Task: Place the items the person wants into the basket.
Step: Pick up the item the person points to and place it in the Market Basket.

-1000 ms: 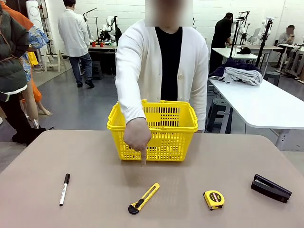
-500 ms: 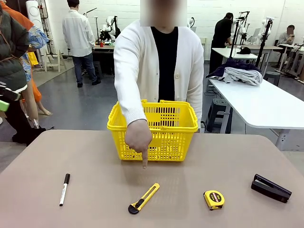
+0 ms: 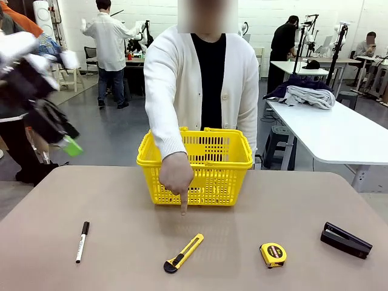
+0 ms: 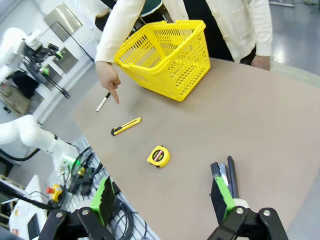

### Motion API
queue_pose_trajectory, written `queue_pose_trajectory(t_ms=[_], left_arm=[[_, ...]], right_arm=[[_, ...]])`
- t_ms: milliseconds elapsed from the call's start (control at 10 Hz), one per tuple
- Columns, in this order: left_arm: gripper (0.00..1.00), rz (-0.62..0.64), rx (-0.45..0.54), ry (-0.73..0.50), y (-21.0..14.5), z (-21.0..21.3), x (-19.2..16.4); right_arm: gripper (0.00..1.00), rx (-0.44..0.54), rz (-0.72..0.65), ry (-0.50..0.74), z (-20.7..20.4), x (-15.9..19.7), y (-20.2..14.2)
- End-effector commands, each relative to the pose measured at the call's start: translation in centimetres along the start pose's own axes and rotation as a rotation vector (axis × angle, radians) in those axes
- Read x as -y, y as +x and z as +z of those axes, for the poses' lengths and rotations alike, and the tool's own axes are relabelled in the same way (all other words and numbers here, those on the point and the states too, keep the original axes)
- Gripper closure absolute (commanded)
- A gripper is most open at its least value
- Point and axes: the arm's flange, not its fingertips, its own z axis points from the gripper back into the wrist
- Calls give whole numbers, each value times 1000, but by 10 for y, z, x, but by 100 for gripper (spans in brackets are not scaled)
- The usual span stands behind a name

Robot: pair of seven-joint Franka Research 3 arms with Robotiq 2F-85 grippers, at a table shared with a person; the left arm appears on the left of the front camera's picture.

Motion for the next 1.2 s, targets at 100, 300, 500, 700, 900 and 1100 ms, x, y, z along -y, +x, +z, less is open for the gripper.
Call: queue_pose_trajectory(t_ms=[100,300,500,700,900,1100], left_arm=[[0,26,-197,-1,63,-54,11],[0,40,-266,80,89,-100,28],[0,49,-316,128,107,-135,39],[0,42,-358,132,117,-164,46],[0,58,-366,111,120,-184,45],[0,89,-349,102,121,-192,39]], right_arm=[[0,29,12,14,0,1,2],[0,29,12,14,0,1,2],[0,29,12,14,0,1,2],[0,29,12,14,0,1,2],[0,29,12,14,0,1,2],[0,29,12,14,0,1,2]])
